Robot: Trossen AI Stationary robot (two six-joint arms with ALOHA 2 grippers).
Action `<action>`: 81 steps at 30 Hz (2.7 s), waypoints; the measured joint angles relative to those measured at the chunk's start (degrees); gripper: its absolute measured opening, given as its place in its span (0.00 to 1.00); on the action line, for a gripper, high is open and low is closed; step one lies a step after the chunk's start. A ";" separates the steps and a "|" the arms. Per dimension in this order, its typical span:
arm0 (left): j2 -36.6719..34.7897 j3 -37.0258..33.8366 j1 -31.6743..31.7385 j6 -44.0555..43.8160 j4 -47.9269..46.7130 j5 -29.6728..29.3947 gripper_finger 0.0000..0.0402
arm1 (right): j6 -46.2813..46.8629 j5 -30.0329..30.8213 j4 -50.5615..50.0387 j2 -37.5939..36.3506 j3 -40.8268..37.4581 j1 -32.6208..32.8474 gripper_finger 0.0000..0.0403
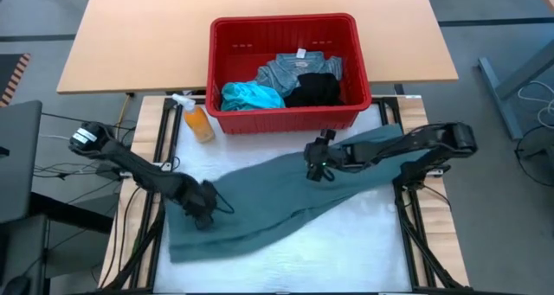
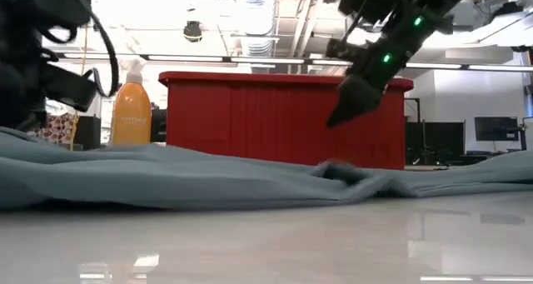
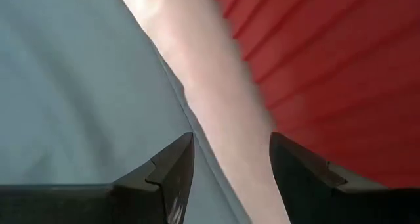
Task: Fold Laundry from Bin
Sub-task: Fold the gray pants
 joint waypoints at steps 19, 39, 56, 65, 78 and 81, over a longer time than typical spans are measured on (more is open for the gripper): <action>-22.63 10.07 5.29 13.04 -12.82 -6.89 0.00 | 3.73 -4.14 -16.22 -17.91 0.04 -0.45 0.55; -12.47 10.96 -15.70 1.79 -4.57 6.79 0.27 | 8.18 -4.61 -21.39 -17.35 -0.02 4.23 0.55; 4.85 10.96 -25.55 5.38 -10.12 3.85 0.50 | 9.10 -4.59 -21.82 -17.35 -0.02 4.95 0.55; 6.39 10.98 -26.02 7.09 -12.99 0.52 0.07 | 9.12 -4.57 -21.78 -17.35 -0.02 4.82 0.55; 0.76 25.74 -25.61 7.00 -27.02 -0.73 0.00 | 9.25 -4.61 -22.41 -17.35 -0.02 4.08 0.55; 1.94 28.82 -25.63 6.57 -28.40 -0.43 0.00 | 9.05 -4.61 -22.44 -17.35 -0.02 4.08 0.55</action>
